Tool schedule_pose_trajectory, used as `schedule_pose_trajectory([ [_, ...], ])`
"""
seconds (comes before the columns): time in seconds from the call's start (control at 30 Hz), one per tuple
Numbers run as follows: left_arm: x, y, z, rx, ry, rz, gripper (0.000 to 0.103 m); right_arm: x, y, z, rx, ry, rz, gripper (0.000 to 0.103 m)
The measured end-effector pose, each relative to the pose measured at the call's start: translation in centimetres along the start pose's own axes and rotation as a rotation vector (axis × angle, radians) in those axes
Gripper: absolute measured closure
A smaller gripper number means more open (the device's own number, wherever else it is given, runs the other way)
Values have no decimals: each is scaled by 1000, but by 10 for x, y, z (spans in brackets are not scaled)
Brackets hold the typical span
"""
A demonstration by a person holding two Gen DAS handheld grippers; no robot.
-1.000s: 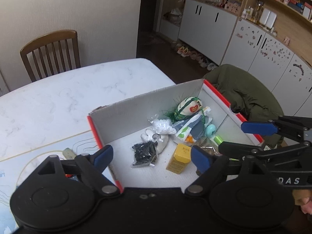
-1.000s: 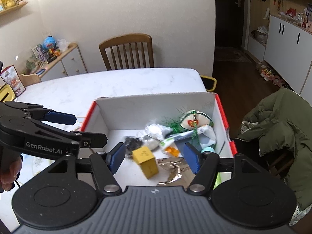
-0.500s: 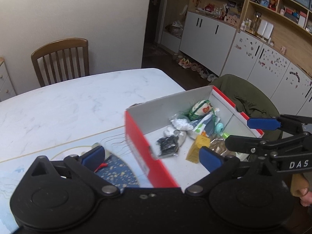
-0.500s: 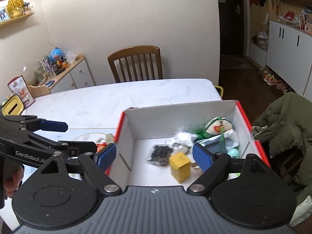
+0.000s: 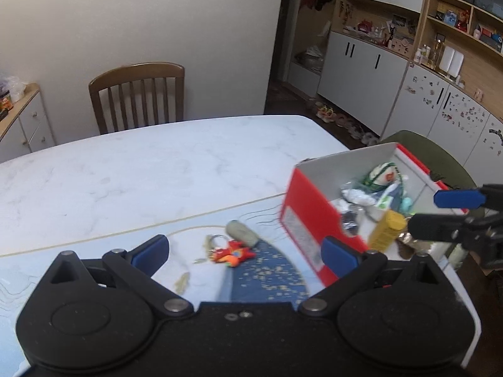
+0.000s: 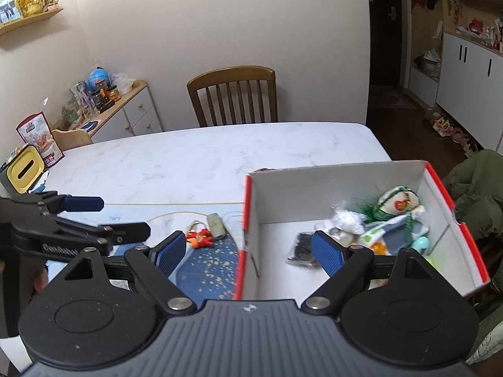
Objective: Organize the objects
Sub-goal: 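Withdraw both tools from the box back toward the table items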
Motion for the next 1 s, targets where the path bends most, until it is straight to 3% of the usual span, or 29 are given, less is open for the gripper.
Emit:
schedule_pose_trajectory([
  [0.33,30,16,-32,34,43,74,0,37,-24,-48,60,-1,-16,16],
  [0.5,33,27,-45,22,1,66,0,47,-35,-79,102,-17,-34,16],
  [0.8,32,34,-73,23,1,100,0,50,-49,-144,222,-30,-76,16],
  [1.0,26,36,-92,28,3,94,0,44,-61,-186,280,10,-132,16],
])
Point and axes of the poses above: each gripper's, at about its wrist camera, not at the fingertips, and z roughly against the way its jaws point, x to its left, y to its underside, the point moved 4 cm from there along -z, roughly the way its jaws point, and after that the axes turned 8 degrees about -y, right-handed, at the moved point
